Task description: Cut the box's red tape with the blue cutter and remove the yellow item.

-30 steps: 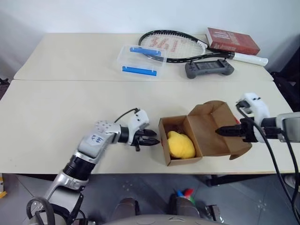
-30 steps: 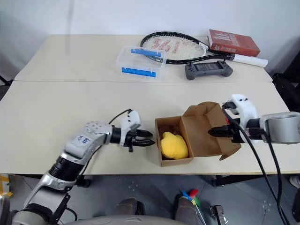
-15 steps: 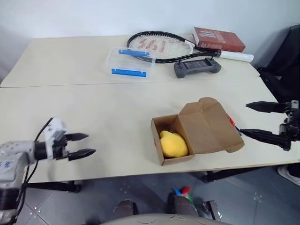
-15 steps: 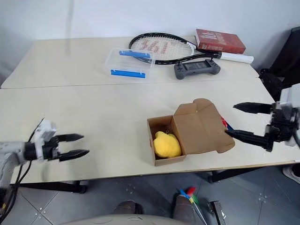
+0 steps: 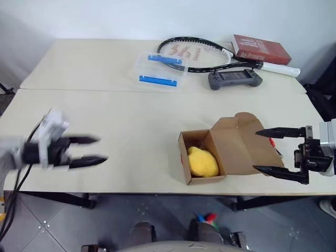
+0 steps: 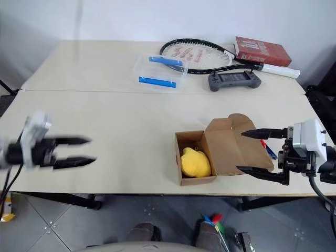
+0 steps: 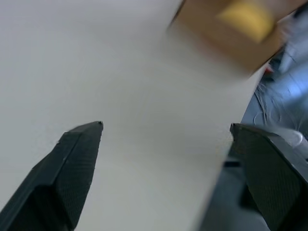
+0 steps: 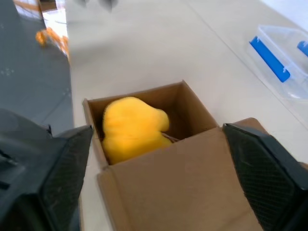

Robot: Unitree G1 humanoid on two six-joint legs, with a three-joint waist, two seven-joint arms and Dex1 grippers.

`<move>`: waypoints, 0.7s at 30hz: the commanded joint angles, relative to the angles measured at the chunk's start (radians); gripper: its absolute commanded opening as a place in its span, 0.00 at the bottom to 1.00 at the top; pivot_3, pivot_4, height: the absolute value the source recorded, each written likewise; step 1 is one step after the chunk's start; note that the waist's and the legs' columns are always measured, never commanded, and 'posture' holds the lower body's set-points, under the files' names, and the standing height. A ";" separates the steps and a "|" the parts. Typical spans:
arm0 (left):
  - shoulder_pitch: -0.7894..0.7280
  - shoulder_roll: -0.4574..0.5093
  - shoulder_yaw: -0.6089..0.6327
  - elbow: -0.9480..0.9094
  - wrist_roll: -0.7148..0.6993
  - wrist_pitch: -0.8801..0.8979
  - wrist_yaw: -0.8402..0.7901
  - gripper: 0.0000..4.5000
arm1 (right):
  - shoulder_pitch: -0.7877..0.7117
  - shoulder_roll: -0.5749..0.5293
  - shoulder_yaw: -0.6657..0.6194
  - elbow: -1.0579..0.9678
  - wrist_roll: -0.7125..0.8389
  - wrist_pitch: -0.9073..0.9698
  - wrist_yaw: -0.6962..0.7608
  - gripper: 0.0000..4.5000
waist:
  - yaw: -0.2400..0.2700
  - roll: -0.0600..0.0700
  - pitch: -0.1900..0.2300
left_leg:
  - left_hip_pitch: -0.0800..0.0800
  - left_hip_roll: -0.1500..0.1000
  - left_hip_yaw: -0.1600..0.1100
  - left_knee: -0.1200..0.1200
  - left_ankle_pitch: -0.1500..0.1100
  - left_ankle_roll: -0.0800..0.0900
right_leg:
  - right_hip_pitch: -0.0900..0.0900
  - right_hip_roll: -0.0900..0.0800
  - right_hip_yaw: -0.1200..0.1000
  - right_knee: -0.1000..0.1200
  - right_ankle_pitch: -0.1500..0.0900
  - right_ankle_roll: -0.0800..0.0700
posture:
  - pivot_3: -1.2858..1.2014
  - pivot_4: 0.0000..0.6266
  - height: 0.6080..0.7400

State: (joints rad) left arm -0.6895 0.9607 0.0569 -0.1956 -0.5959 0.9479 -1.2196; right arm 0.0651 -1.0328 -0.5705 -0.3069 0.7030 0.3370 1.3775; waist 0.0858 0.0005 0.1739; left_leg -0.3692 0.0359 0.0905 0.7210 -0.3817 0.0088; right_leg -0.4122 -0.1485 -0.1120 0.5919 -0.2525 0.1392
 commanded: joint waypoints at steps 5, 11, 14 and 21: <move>-0.491 -0.310 -0.533 0.143 0.189 0.080 -0.012 1.00 | 0.129 -0.035 -0.246 -0.165 0.144 0.242 -0.040 1.00 | -0.044 0.001 -0.002 | 0.005 -0.003 0.008 -0.005 -0.005 0.004 | -0.001 -0.002 -0.001 -0.004 0.003 0.005 | 0.52 0.24 1.00; -0.545 -0.468 -0.742 0.221 0.308 -0.040 -0.045 1.00 | 0.201 0.047 -0.340 -0.332 0.190 0.288 -0.144 1.00 | -0.060 -0.002 0.000 | 0.007 -0.002 0.002 -0.008 -0.005 0.003 | -0.004 0.000 -0.004 -0.005 0.003 0.006 | 0.52 0.24 1.00; -0.520 -0.578 -0.789 0.315 0.392 -0.114 0.041 1.00 | 0.247 0.091 -0.368 -0.396 0.214 0.307 -0.195 1.00 | -0.053 -0.002 0.001 | 0.006 -0.003 0.002 -0.003 -0.006 0.003 | -0.003 -0.001 -0.001 -0.006 0.003 0.005 | 0.52 0.24 1.00; -0.490 -0.694 -0.830 0.448 0.533 -0.254 0.110 1.00 | 0.300 0.129 -0.391 -0.458 0.249 0.305 -0.268 1.00 | -0.034 -0.002 0.001 | 0.002 -0.005 0.001 0.003 -0.007 0.007 | -0.003 -0.001 0.006 -0.008 0.003 0.005 | 0.52 0.24 1.00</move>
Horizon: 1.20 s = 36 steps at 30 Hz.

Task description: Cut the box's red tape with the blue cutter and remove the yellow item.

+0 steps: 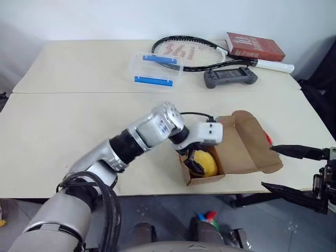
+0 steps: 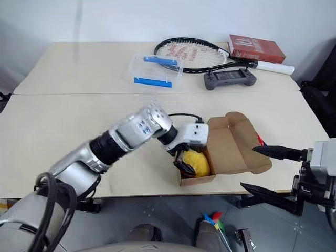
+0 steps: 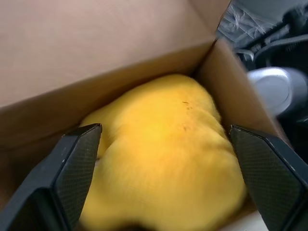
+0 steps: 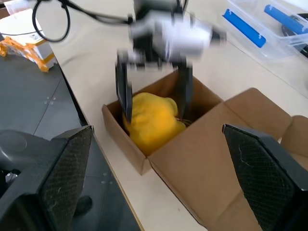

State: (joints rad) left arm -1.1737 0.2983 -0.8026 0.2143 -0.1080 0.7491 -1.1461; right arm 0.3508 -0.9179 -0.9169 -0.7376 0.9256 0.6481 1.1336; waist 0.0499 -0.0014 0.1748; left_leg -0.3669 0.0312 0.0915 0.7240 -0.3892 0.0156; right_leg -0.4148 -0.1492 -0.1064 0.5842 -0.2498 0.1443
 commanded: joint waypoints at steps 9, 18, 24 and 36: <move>-0.004 -0.041 0.069 0.115 0.122 -0.166 0.027 1.00 | 0.024 0.020 -0.001 -0.019 0.006 -0.046 -0.051 1.00 | 0.003 0.000 0.000 | 0.000 0.000 -0.001 0.001 0.000 0.001 | 0.000 0.000 0.000 0.001 0.000 0.000 | 0.52 0.24 1.00; 0.011 -0.065 0.176 0.153 0.115 -0.199 0.041 0.91 | -0.014 0.003 0.057 0.021 -0.020 -0.079 -0.053 1.00 | 0.004 0.000 0.000 | 0.000 0.000 -0.001 0.001 0.000 0.001 | 0.000 0.000 0.000 0.001 0.000 0.000 | 0.52 0.24 1.00; 0.032 -0.066 0.196 0.138 0.121 -0.198 0.027 0.55 | -0.040 -0.001 0.089 0.035 -0.031 -0.086 -0.055 1.00 | 0.004 0.000 0.000 | 0.000 0.000 -0.001 0.001 -0.001 0.001 | 0.000 0.000 0.000 0.001 0.000 0.000 | 0.52 0.24 1.00; 0.029 -0.086 0.521 0.186 -0.084 -0.204 0.033 0.00 | -0.131 0.012 0.170 0.063 0.017 -0.077 -0.085 1.00 | 0.001 0.000 0.000 | 0.000 0.000 -0.001 0.001 -0.001 0.001 | 0.000 0.000 -0.001 0.002 0.000 0.000 | 0.52 0.24 1.00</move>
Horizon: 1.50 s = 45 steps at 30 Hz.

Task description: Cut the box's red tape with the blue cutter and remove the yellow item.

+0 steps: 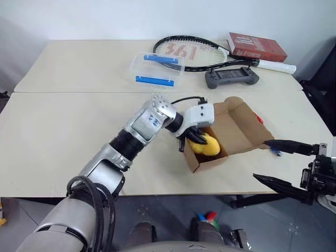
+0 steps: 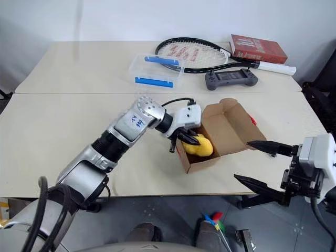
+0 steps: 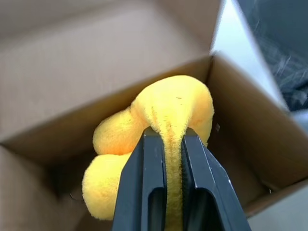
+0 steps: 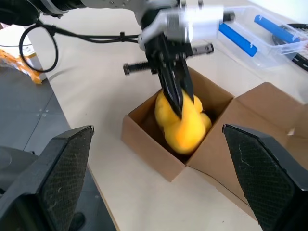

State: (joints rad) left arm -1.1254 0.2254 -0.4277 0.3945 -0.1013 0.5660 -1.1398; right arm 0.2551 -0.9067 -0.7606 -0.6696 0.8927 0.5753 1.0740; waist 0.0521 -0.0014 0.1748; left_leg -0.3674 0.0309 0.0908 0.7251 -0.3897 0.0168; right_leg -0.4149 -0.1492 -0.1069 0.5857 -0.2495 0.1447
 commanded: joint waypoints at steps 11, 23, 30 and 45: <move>0.310 0.294 0.661 -0.173 -0.304 -0.011 0.156 0.00 | -0.352 0.119 0.349 0.027 0.135 -0.022 -0.186 1.00 | -0.035 0.000 0.000 | 0.008 0.001 0.001 -0.006 0.001 -0.002 | 0.000 0.000 -0.001 0.005 0.001 0.001 | 0.52 0.24 1.00; 0.874 0.445 0.952 -0.284 -0.299 -0.138 0.377 0.00 | -0.519 0.204 0.606 0.253 -0.109 -0.237 0.070 1.00 | -0.023 -0.002 0.000 | 0.009 0.000 0.002 -0.006 -0.002 -0.002 | 0.002 -0.001 -0.001 0.004 0.000 0.001 | 0.52 0.24 1.00; 0.940 0.473 0.975 -0.349 -0.320 -0.118 0.411 0.58 | -0.539 0.215 0.604 0.265 -0.102 -0.222 0.059 1.00 | -0.037 -0.002 0.000 | 0.012 0.003 0.004 -0.009 -0.002 -0.005 | 0.001 -0.001 -0.005 0.005 0.000 0.001 | 0.52 0.24 1.00; 1.289 0.619 1.223 -0.394 -0.404 -0.278 0.130 1.00 | -0.505 0.171 0.503 0.332 -0.133 -0.239 0.042 1.00 | -0.055 -0.001 0.001 | 0.012 0.006 0.008 -0.010 -0.005 -0.007 | -0.001 -0.001 -0.009 0.004 -0.001 -0.002 | 0.52 0.24 1.00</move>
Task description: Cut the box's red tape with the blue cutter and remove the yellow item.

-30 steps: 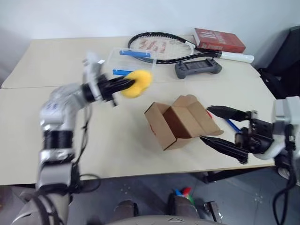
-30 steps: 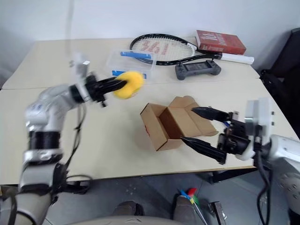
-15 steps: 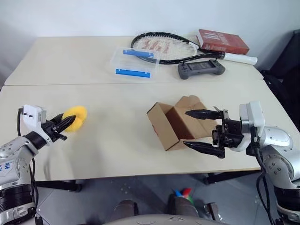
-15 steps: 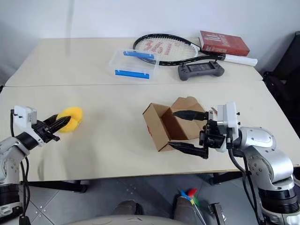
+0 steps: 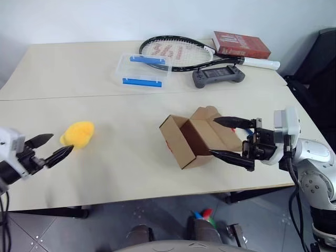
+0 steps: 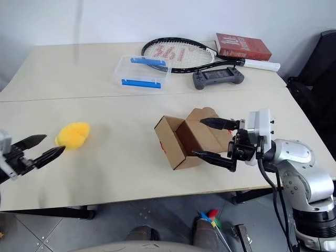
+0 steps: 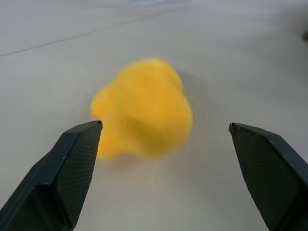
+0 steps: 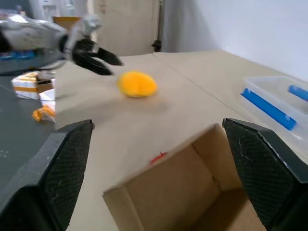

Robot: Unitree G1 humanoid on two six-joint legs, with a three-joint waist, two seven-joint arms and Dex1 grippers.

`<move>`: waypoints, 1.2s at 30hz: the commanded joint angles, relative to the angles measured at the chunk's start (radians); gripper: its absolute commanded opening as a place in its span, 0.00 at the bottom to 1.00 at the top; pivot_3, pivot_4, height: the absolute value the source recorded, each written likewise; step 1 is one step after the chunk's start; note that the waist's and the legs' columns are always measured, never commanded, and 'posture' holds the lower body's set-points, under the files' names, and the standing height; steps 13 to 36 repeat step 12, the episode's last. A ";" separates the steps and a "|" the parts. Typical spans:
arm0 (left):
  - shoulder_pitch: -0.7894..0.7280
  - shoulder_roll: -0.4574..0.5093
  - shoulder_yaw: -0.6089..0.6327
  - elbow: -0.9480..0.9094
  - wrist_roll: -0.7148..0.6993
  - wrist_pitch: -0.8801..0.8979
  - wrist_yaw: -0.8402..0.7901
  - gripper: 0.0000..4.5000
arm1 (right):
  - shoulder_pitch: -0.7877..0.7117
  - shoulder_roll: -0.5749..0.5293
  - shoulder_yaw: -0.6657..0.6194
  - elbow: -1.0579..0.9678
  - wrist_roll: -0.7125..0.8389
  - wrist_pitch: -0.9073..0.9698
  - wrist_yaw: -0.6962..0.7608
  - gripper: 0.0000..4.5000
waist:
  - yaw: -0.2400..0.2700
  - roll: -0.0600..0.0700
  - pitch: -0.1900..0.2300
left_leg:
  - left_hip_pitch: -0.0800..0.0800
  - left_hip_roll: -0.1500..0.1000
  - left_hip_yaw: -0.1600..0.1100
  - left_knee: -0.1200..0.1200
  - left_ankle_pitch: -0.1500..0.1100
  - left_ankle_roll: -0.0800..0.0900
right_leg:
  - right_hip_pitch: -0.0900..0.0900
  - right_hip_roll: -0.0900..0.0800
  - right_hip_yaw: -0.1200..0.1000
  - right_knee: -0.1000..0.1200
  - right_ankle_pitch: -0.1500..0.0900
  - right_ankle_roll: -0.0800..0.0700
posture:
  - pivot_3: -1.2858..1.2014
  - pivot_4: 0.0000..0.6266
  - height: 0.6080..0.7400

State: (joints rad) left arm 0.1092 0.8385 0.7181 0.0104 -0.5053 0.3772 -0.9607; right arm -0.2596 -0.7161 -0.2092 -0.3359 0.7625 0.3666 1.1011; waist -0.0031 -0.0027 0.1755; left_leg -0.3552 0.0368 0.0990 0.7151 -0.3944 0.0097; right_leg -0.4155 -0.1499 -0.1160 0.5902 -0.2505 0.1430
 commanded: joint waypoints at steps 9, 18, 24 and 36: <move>0.280 -0.116 0.189 -0.083 -0.005 -0.185 -0.003 1.00 | 0.088 -0.050 -0.069 -0.016 -0.074 -0.107 0.048 1.00 | -0.001 0.000 0.000 | 0.001 0.004 0.005 0.000 -0.004 0.000 | -0.001 0.000 -0.004 0.000 -0.001 -0.001 | 0.52 0.24 1.00; 0.284 -0.134 0.198 -0.090 -0.008 -0.186 0.038 1.00 | 0.094 -0.038 -0.058 -0.024 -0.084 -0.118 0.037 1.00 | 0.003 0.000 0.000 | 0.002 0.005 0.006 0.001 -0.005 0.000 | -0.001 0.000 -0.004 0.000 -0.001 -0.002 | 0.52 0.24 1.00; 0.284 -0.134 0.198 -0.090 -0.008 -0.186 0.038 1.00 | 0.094 -0.038 -0.058 -0.024 -0.084 -0.118 0.037 1.00 | 0.003 0.000 0.000 | 0.002 0.005 0.006 0.001 -0.005 0.000 | -0.001 0.000 -0.004 0.000 -0.001 -0.002 | 0.52 0.24 1.00; 0.284 -0.134 0.198 -0.090 -0.008 -0.186 0.038 1.00 | 0.094 -0.038 -0.058 -0.024 -0.084 -0.118 0.037 1.00 | 0.003 0.000 0.000 | 0.002 0.005 0.006 0.001 -0.005 0.000 | -0.001 0.000 -0.004 0.000 -0.001 -0.002 | 0.52 0.24 1.00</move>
